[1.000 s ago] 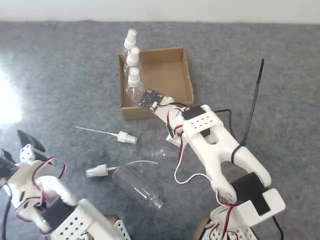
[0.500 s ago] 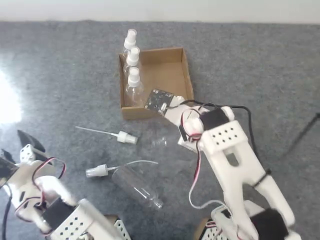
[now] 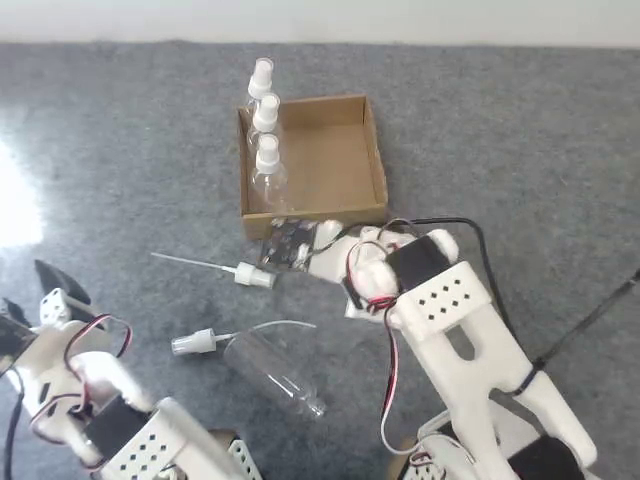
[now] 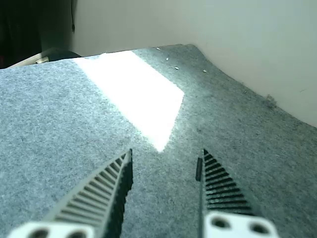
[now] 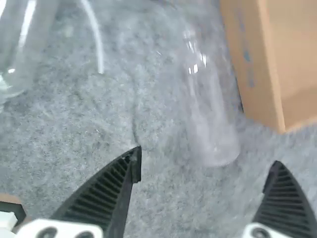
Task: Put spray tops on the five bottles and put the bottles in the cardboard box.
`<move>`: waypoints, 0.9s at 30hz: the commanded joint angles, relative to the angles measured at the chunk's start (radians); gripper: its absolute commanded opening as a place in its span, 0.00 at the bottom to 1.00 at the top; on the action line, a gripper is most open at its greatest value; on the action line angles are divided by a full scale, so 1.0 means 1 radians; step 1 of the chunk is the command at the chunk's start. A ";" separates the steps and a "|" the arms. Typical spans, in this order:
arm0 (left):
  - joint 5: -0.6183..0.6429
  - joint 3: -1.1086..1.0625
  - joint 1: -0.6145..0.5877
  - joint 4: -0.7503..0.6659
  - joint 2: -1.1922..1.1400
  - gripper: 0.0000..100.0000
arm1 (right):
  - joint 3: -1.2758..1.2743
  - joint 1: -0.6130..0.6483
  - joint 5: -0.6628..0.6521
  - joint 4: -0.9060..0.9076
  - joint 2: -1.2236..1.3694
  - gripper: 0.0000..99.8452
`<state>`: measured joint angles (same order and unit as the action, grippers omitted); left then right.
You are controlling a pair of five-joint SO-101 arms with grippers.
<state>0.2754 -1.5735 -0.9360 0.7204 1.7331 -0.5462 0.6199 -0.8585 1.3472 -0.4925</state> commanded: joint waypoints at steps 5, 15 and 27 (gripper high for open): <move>0.006 0.004 0.006 -0.032 0.011 0.20 | 0.006 0.079 -0.058 -0.033 -0.012 0.36; 0.006 0.004 0.006 -0.032 0.011 0.20 | 0.101 0.079 -0.121 -0.088 0.243 0.36; 0.006 0.004 0.006 -0.032 0.011 0.20 | 0.295 0.076 -0.155 -0.087 0.552 0.36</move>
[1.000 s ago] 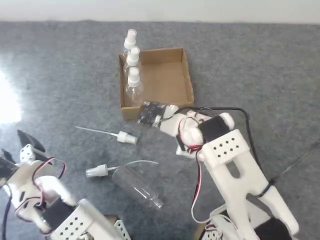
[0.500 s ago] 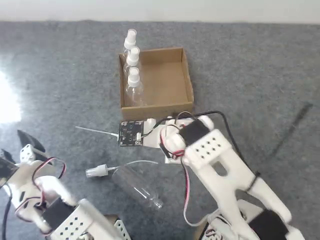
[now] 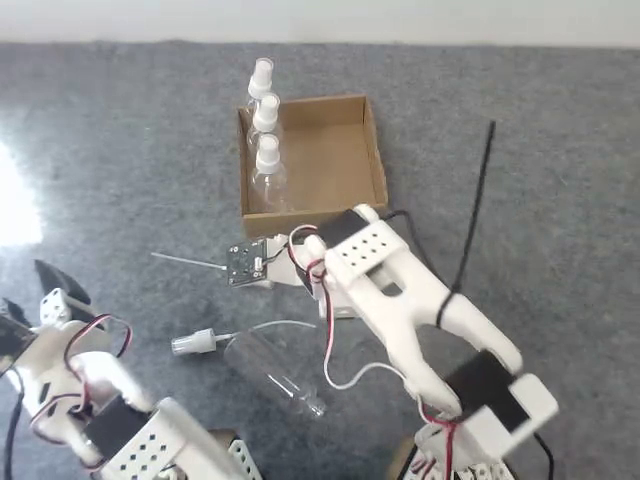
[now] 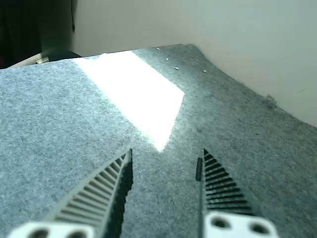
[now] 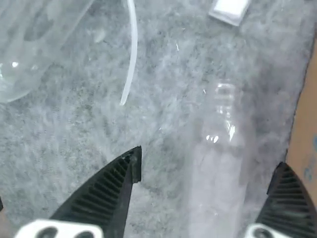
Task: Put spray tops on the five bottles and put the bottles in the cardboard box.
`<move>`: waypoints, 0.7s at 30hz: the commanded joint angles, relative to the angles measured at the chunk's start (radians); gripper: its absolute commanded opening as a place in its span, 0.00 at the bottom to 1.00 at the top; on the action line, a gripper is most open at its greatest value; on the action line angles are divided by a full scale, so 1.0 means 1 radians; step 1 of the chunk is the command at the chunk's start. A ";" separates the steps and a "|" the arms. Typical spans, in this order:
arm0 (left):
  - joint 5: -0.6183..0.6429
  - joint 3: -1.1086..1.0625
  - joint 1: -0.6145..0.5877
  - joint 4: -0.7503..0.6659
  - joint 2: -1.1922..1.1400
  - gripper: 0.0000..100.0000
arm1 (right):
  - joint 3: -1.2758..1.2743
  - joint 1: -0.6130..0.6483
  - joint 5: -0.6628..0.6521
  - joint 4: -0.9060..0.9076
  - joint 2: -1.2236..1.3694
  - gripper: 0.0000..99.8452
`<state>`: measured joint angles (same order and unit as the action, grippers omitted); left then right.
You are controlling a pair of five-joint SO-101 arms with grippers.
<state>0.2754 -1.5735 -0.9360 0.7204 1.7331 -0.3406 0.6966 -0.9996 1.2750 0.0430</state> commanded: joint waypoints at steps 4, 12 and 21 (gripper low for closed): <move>0.006 0.004 0.006 -0.032 0.011 0.20 | 0.126 -0.001 -0.014 -0.016 0.082 0.35; 0.006 0.004 0.006 -0.032 0.011 0.20 | 0.135 -0.001 -0.014 -0.022 0.150 0.20; 0.006 0.004 0.006 -0.032 0.011 0.20 | 0.132 -0.001 -0.014 -0.015 0.171 0.20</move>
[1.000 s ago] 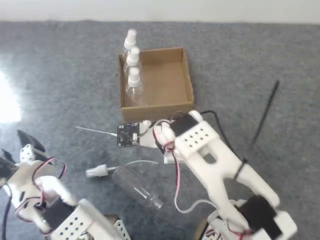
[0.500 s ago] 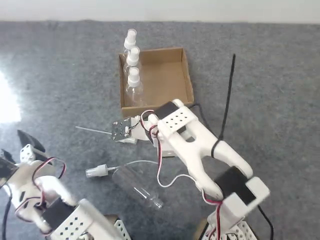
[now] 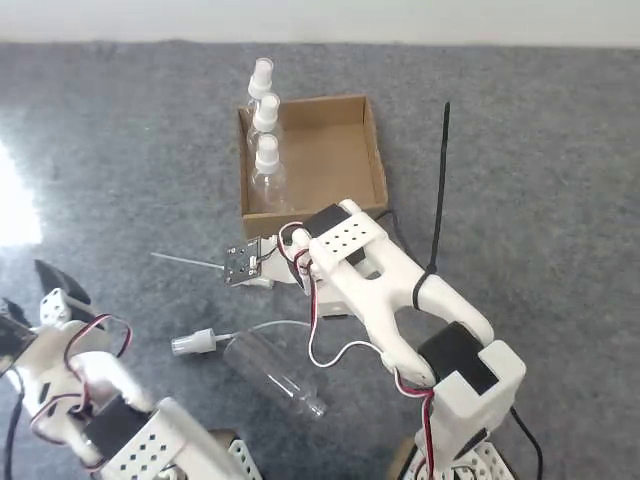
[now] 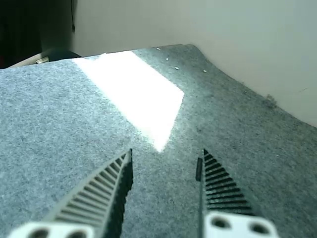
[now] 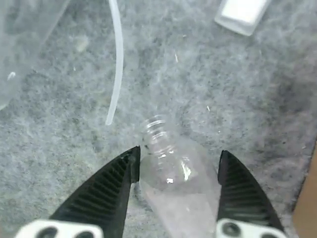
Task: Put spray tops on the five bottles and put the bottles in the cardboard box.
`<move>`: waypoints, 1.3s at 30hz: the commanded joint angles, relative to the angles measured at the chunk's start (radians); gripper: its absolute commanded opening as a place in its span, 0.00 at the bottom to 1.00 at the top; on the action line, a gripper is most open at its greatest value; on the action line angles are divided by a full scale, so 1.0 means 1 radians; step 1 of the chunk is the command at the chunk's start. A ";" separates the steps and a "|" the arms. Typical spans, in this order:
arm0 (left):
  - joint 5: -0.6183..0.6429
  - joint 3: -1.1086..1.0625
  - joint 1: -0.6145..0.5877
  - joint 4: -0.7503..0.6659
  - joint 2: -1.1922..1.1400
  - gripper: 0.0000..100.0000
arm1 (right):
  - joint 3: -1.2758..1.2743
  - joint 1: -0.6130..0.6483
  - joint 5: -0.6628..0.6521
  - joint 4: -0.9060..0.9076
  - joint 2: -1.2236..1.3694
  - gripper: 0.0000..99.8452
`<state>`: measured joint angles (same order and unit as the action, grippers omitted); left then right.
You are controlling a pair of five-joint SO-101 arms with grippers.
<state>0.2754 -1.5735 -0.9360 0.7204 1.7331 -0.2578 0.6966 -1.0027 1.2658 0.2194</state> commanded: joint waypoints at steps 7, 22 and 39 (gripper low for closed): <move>0.006 0.004 0.006 -0.032 0.011 0.20 | 0.046 -0.001 -0.006 0.081 -0.015 0.20; 0.006 0.004 0.006 -0.032 0.011 0.20 | 0.043 -0.214 -0.005 0.148 -0.016 0.20; 0.006 0.004 0.006 -0.032 0.011 0.20 | 0.103 -0.539 0.005 0.173 -0.016 0.20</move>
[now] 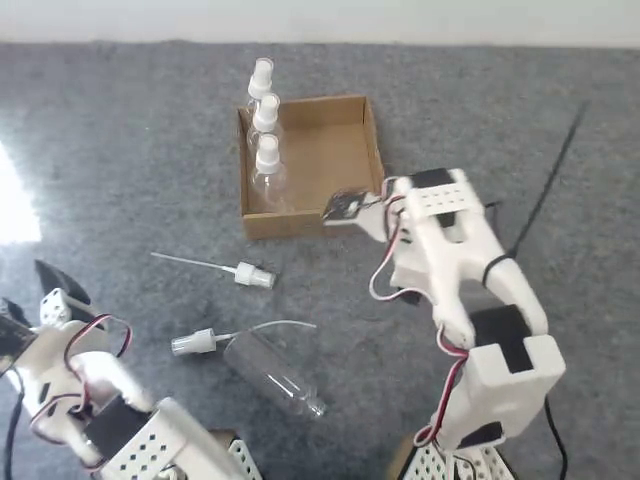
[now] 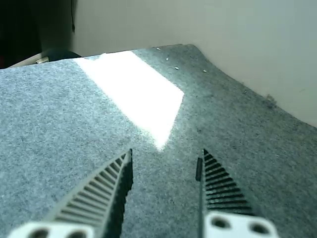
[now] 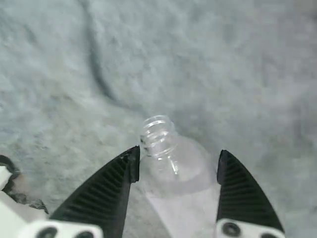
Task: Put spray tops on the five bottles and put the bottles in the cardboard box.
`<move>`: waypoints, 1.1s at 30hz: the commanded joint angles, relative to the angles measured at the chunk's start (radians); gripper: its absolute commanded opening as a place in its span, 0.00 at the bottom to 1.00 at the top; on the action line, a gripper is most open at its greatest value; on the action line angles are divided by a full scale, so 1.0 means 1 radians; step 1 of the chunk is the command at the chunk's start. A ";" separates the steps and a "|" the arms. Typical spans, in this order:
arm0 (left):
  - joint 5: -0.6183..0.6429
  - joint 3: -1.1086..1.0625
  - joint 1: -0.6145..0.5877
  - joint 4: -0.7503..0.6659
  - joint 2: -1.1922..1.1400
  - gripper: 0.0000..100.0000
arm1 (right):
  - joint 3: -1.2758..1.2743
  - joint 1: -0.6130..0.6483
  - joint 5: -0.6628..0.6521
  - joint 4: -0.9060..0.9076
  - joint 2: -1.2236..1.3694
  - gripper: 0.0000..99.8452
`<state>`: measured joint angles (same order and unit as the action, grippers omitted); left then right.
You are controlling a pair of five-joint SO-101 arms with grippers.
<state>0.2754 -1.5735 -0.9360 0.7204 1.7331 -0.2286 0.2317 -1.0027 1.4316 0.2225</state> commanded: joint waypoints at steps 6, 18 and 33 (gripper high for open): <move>0.006 0.004 0.006 -0.032 0.011 0.20 | 0.132 -0.165 0.092 0.005 -0.010 0.20; 0.006 0.004 0.006 -0.032 0.011 0.20 | 0.132 -0.156 0.216 -0.064 -0.007 0.28; 0.006 0.004 0.006 -0.032 0.011 0.20 | 0.072 -0.151 -0.061 -0.062 -0.007 0.36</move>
<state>0.2754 -1.5735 -0.9360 0.7204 1.7331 -0.1596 0.0706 -1.0073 1.3748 0.2225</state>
